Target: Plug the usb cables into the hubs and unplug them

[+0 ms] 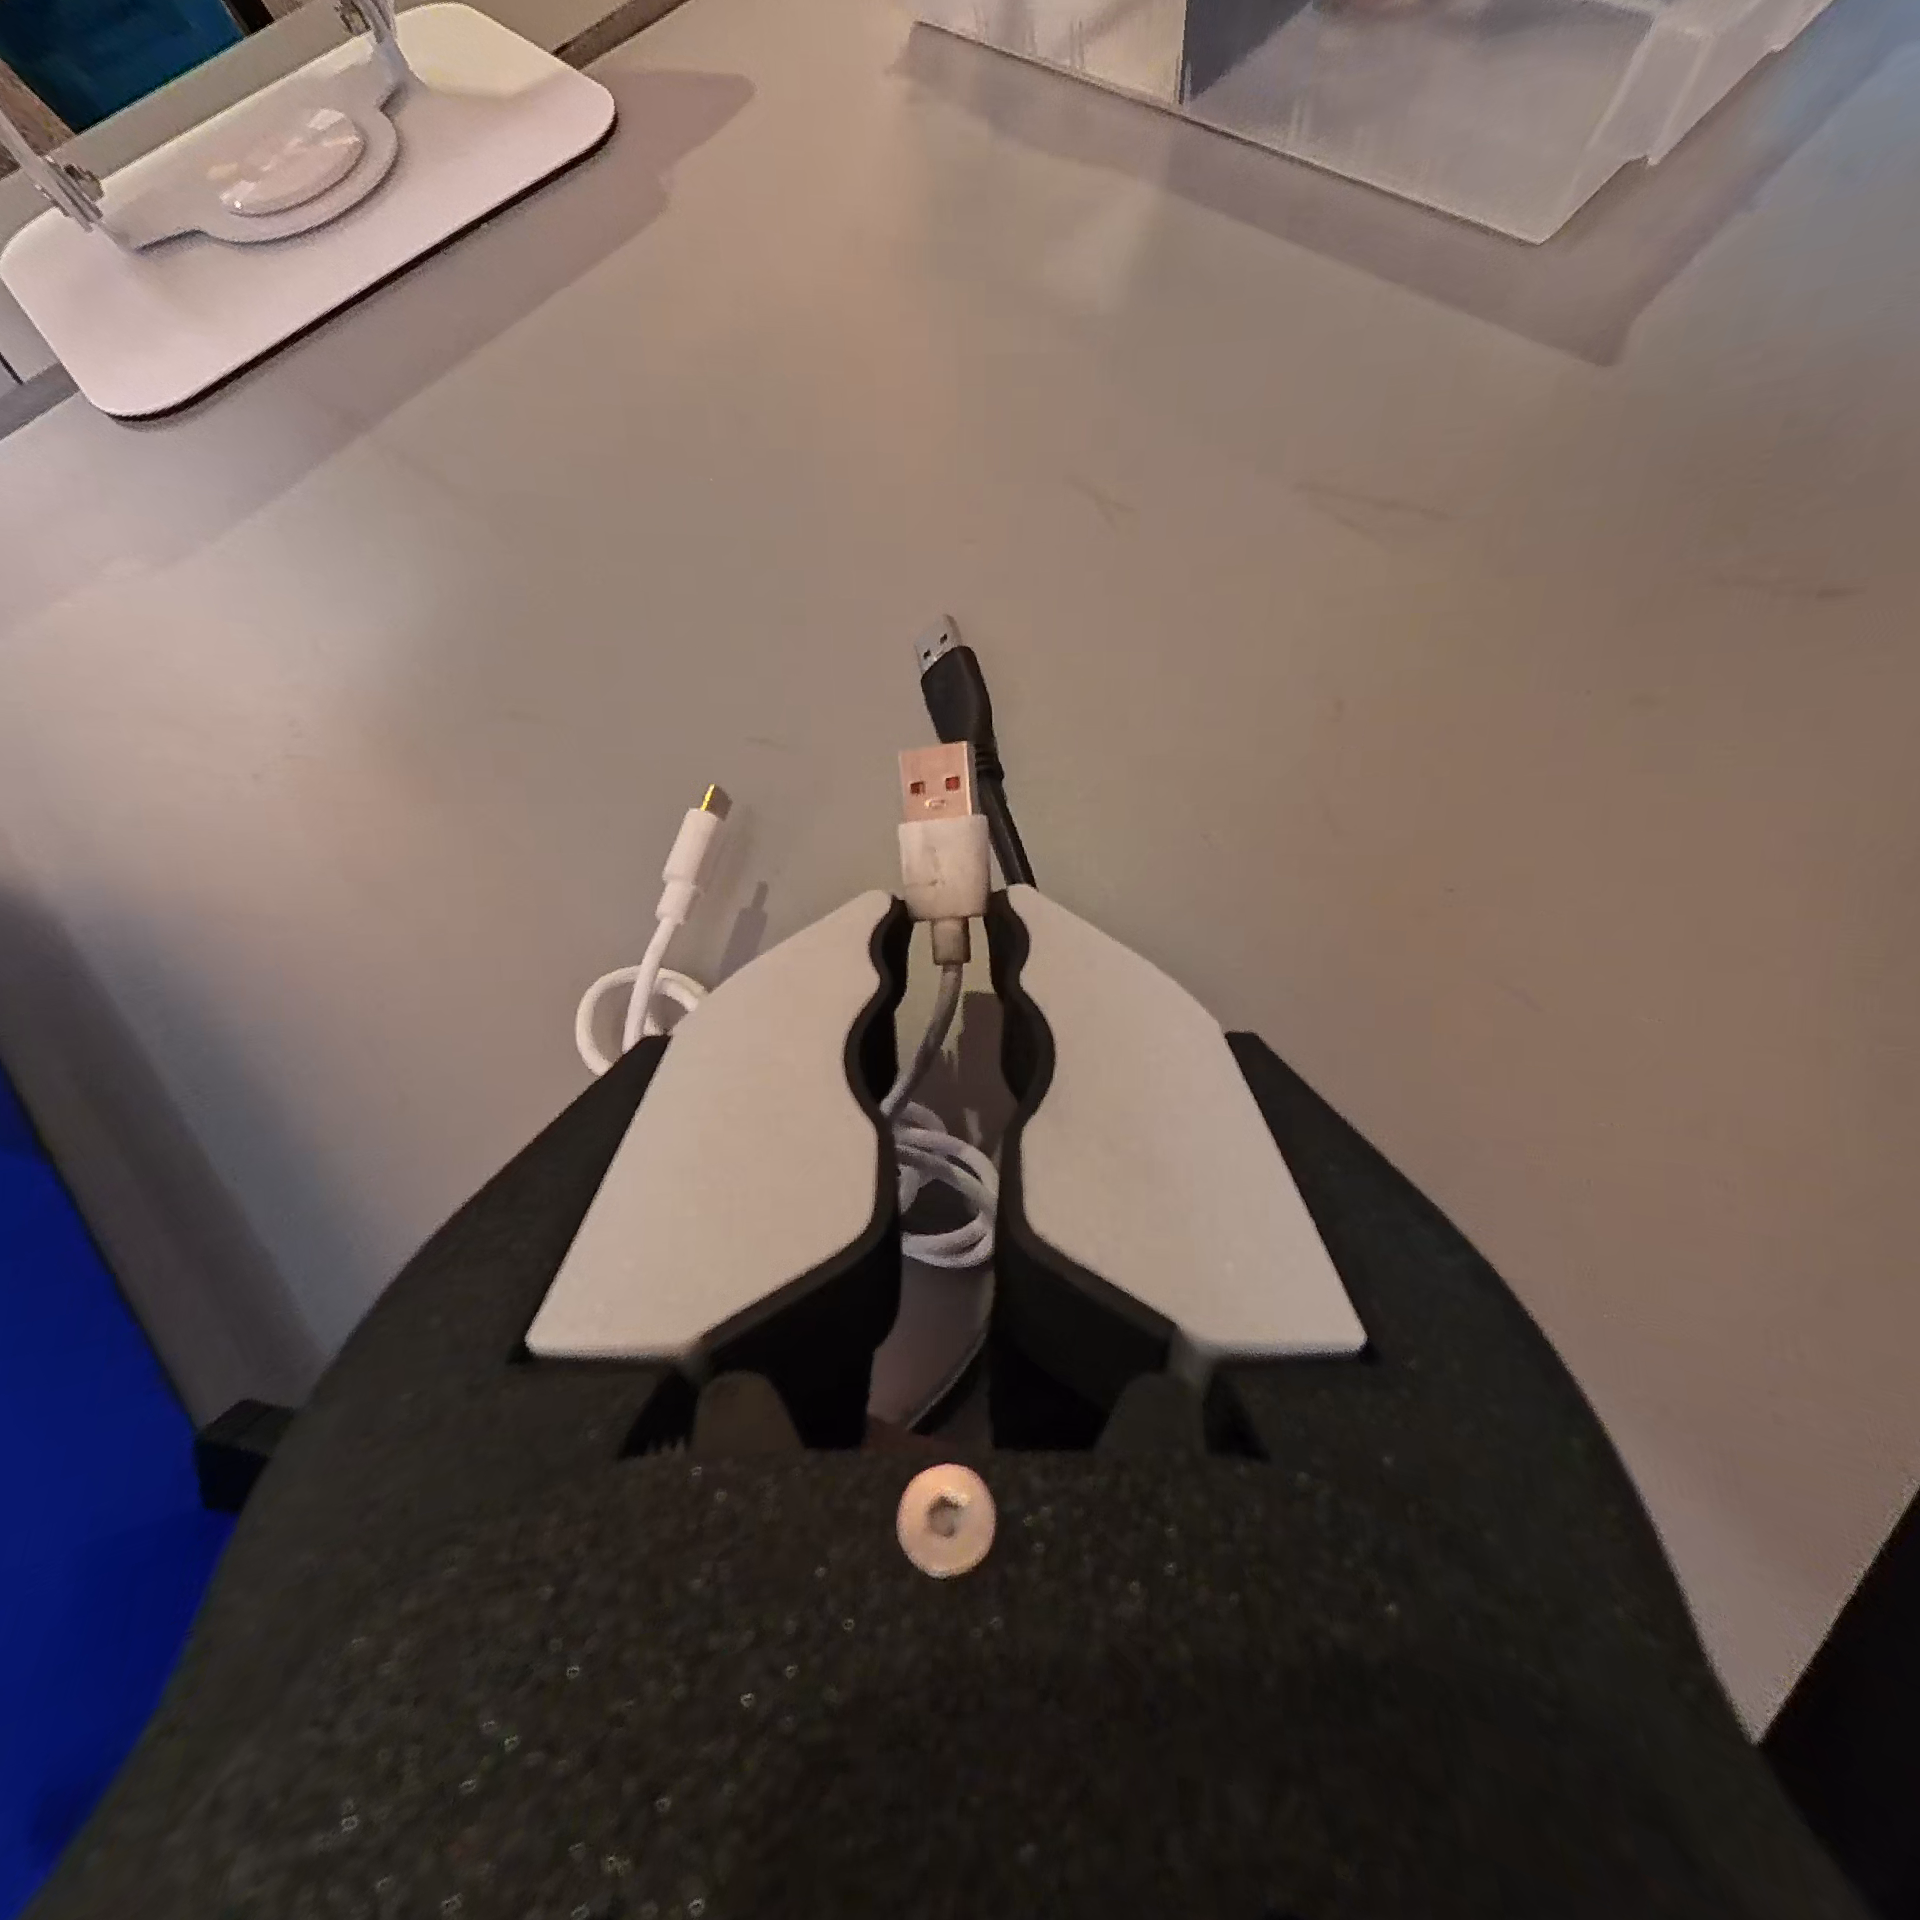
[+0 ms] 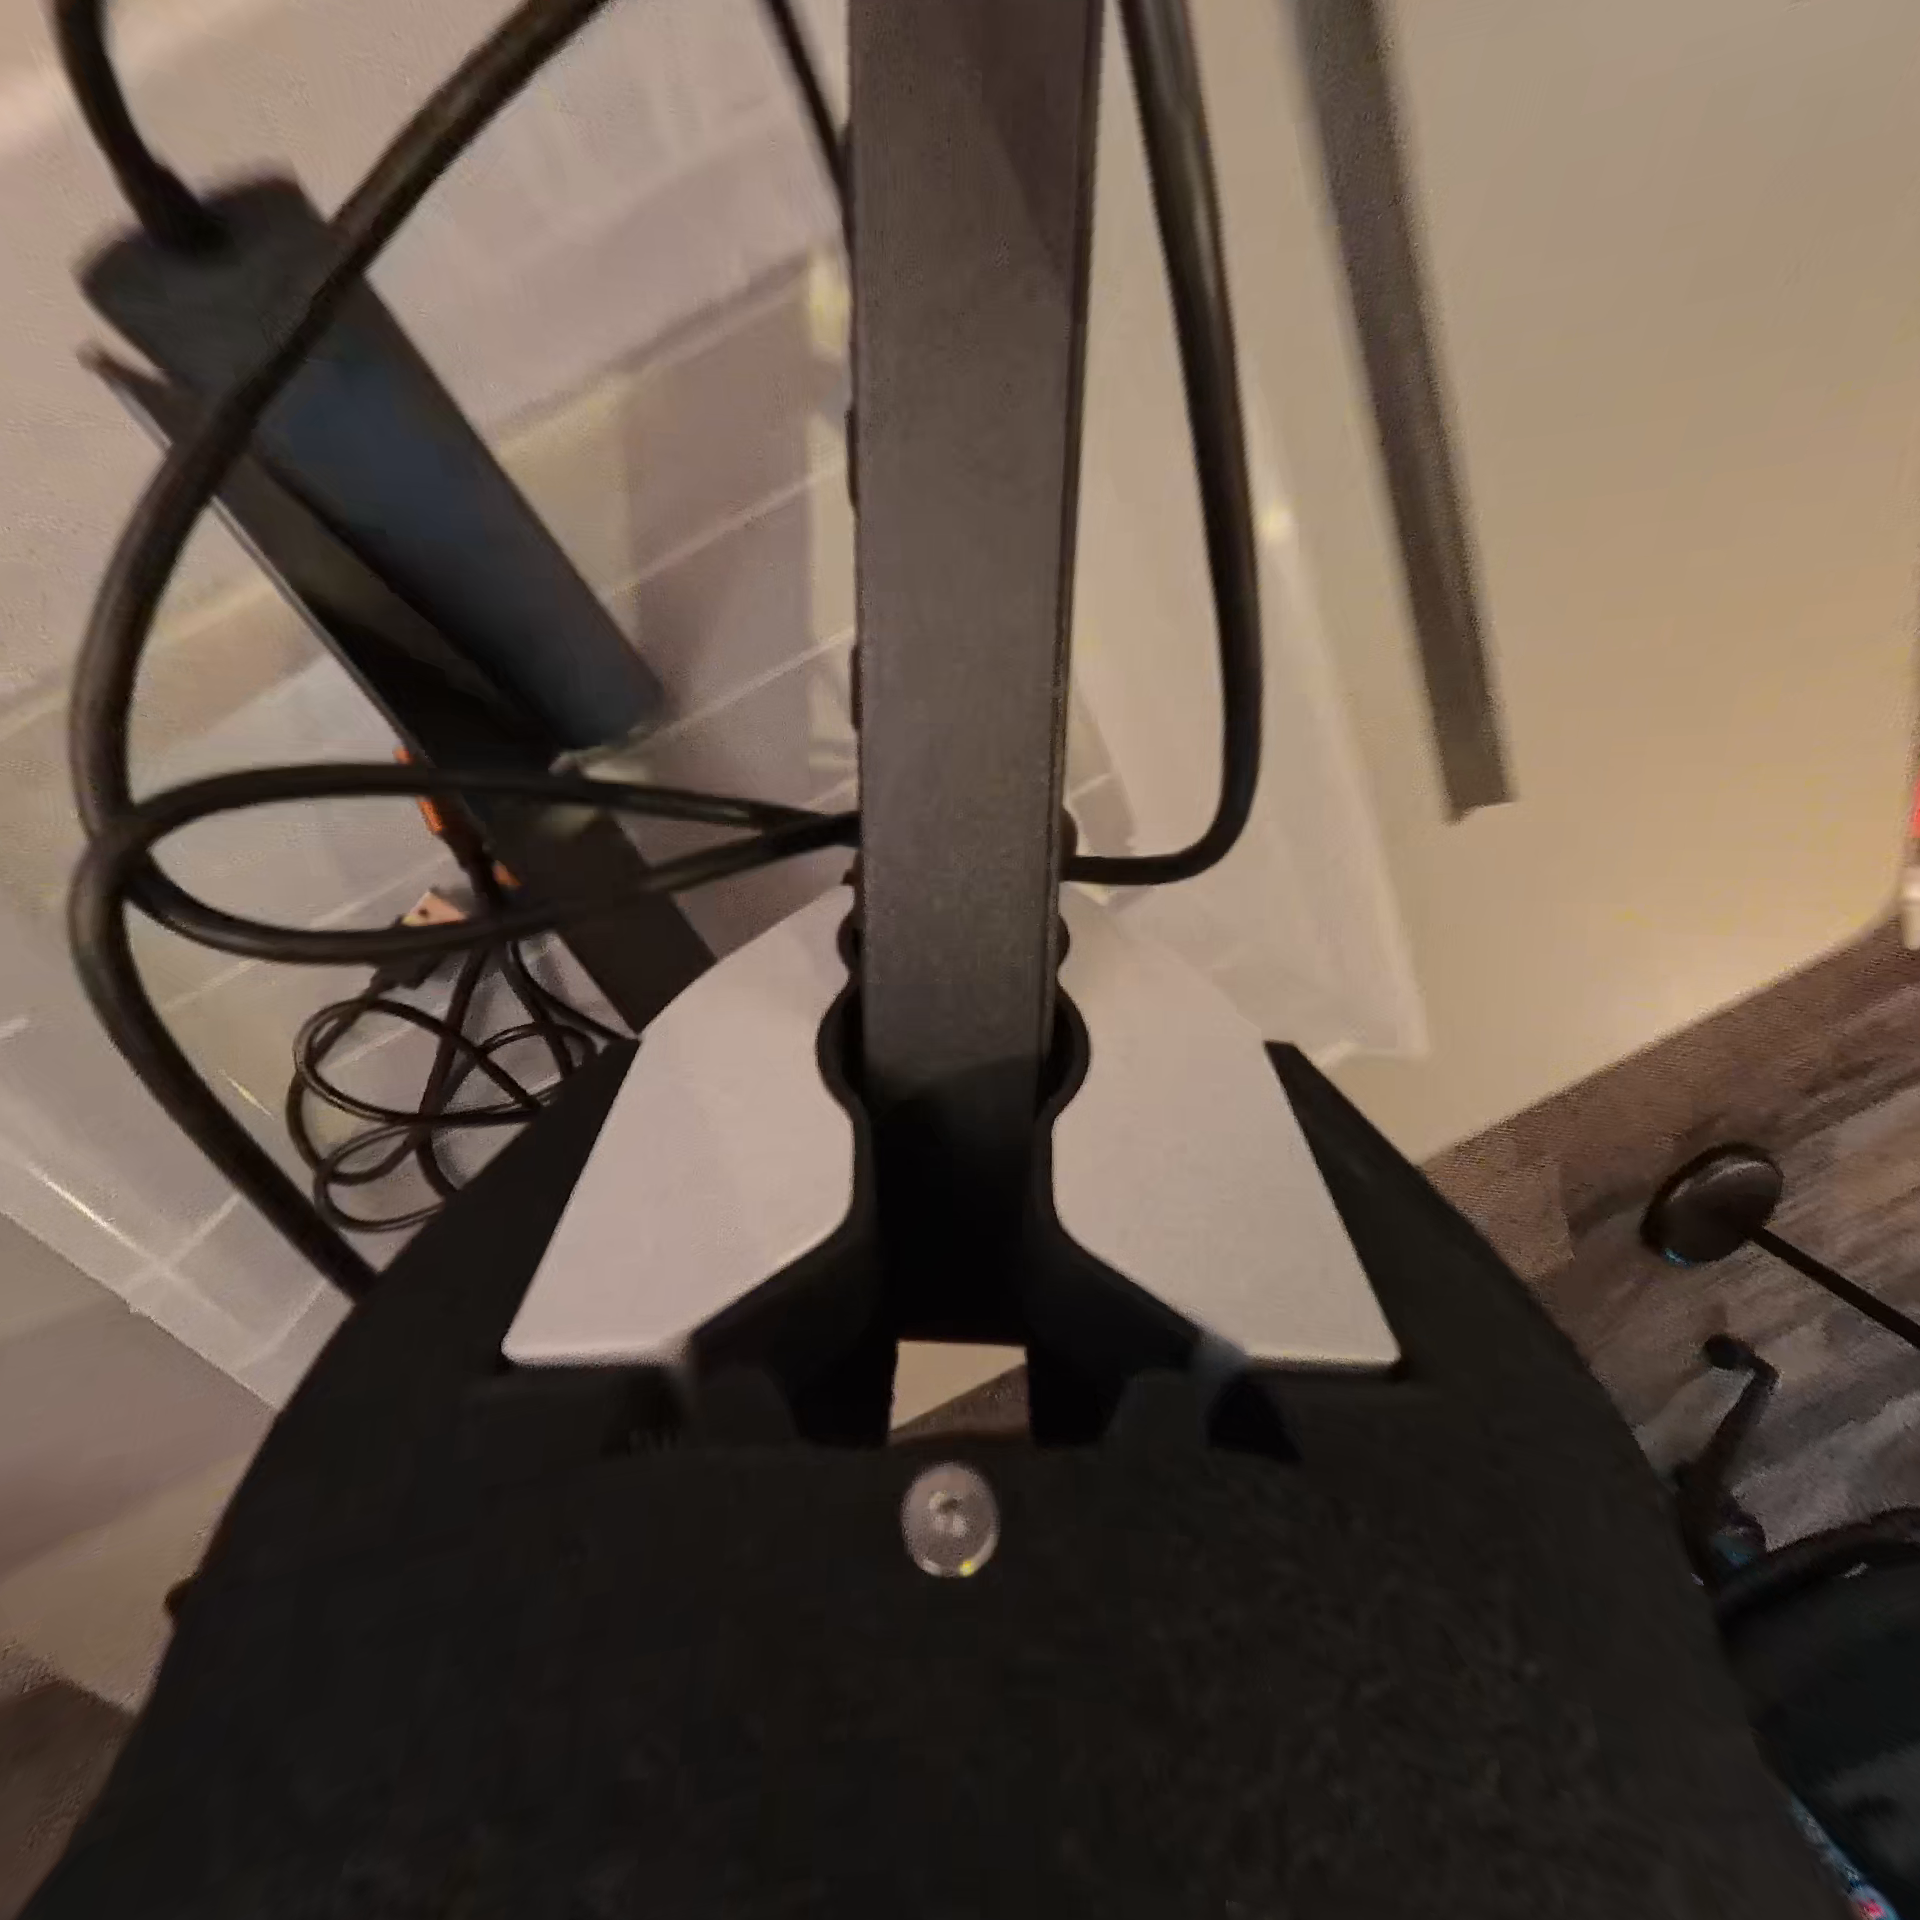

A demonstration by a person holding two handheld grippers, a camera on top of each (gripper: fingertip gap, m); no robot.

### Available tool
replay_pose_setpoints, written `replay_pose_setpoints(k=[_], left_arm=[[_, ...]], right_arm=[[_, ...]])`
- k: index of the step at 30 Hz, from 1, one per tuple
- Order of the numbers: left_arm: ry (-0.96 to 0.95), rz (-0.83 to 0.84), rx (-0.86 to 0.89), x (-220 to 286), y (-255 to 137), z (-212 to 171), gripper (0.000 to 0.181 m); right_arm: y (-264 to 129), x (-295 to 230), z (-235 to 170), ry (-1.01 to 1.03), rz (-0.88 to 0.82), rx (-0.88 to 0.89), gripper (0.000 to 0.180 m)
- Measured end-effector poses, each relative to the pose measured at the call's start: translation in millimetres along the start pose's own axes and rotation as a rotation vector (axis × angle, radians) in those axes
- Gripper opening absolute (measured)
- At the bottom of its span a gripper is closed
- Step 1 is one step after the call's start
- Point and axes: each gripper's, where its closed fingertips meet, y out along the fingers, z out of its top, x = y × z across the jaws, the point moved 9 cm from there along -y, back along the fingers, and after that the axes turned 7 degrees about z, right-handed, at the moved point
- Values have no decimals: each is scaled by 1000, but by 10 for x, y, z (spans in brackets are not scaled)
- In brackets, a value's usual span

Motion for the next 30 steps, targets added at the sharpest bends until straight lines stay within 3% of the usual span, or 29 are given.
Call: replay_pose_setpoints(k=[5, 9, 12, 16, 20, 23, 27, 30], left_arm=[[6, -4, -2, 9, 8, -1, 14], [21, -7, -4, 33, 15, 0, 14], [24, -1, 0, 31, 5, 5, 14], [2, -17, 7, 1, -5, -4, 14], [-47, -51, 18, -33, -13, -1, 14], [-88, -81, 44, -70, -45, 16, 14], [-179, -174, 141, -215, -170, 104, 14], [-329, -264, 226, -370, -288, 252, 14]], right_arm=[[418, -20, -6, 15, 97, -129, 28], [760, 33, -28, 10, 92, -430, 28], [876, 49, 43, 14, 91, -437, 28], [566, 132, 131, 83, 88, -256, 41], [-125, 200, 195, 179, 110, -8, 53], [-663, 107, 253, 218, -10, 169, 50], [-1002, -916, 454, 143, 12, 572, 49], [-711, -2053, 574, 80, 256, 853, 46]])
